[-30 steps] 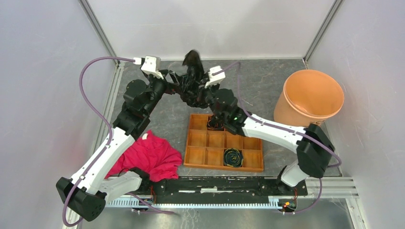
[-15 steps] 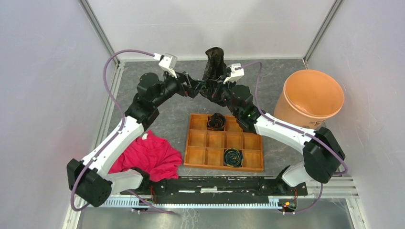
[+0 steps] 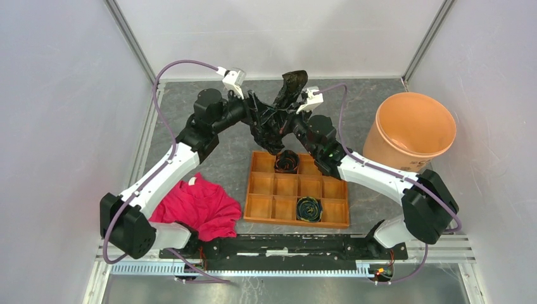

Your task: Put the trash bags into the trash bin

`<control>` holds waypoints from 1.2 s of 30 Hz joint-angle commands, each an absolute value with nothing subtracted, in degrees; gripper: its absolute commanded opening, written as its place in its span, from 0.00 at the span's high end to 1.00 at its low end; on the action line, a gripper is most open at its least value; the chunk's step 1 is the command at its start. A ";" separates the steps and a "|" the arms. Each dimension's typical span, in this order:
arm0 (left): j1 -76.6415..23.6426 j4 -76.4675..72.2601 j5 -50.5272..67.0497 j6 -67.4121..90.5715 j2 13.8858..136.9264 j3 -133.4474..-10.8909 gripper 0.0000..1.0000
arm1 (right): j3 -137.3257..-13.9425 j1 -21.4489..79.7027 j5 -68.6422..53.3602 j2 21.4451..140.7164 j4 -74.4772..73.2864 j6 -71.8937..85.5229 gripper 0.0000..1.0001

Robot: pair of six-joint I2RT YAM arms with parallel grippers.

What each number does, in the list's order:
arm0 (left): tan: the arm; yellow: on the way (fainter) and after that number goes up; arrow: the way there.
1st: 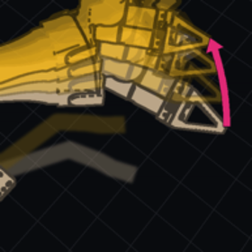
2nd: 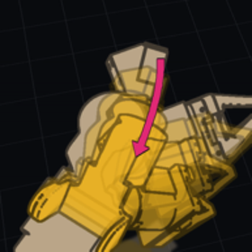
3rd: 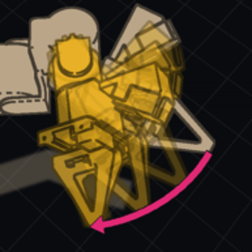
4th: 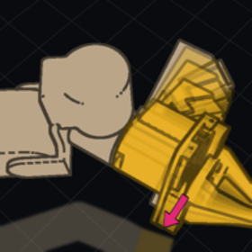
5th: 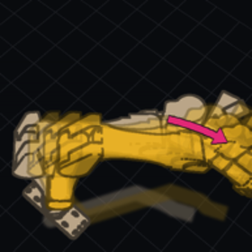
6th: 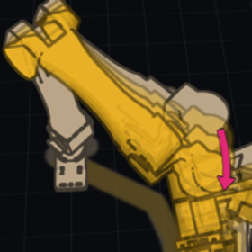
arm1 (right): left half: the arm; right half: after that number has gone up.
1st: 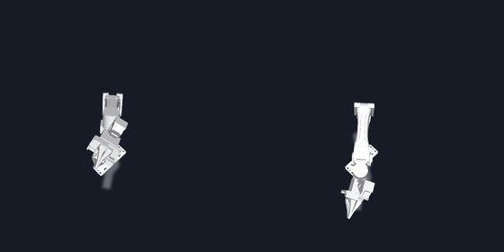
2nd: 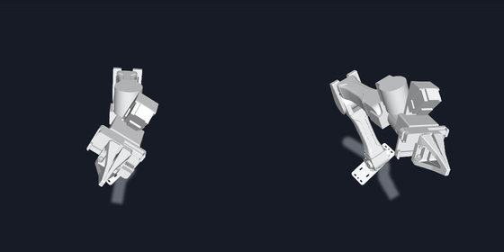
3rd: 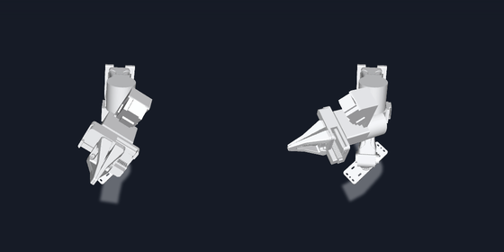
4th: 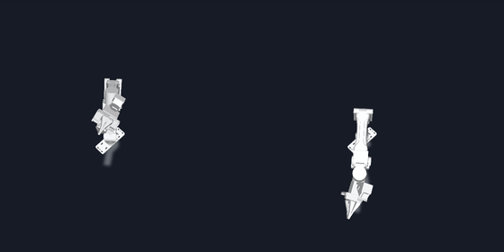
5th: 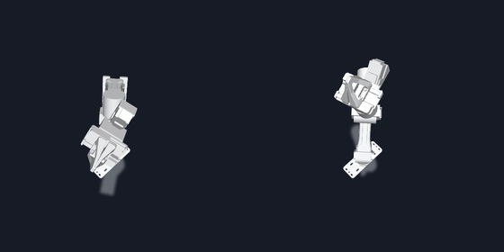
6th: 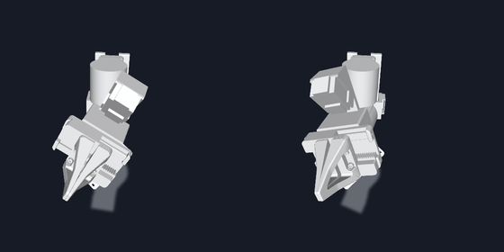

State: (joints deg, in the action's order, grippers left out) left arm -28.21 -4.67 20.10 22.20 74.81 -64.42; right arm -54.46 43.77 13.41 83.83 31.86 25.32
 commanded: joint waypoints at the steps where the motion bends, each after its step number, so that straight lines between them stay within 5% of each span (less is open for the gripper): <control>1: -28.07 -2.74 21.48 23.47 76.09 -68.00 0.32 | -54.18 44.03 11.90 82.10 35.42 26.94 0.99; 5: -28.16 -1.64 21.96 23.60 77.33 -68.98 0.35 | -54.32 44.12 10.97 82.31 35.25 27.07 0.99; 14: -28.18 2.11 14.92 20.69 75.29 -69.54 0.96 | -52.08 44.78 11.48 81.25 34.40 28.70 0.92; 26: -28.16 0.20 14.35 19.99 72.38 -67.76 0.98 | -61.14 43.13 19.99 78.77 9.01 24.91 0.12; 36: -28.14 0.24 13.75 19.58 72.21 -67.64 0.98 | -68.35 41.69 26.07 79.19 0.77 18.97 0.06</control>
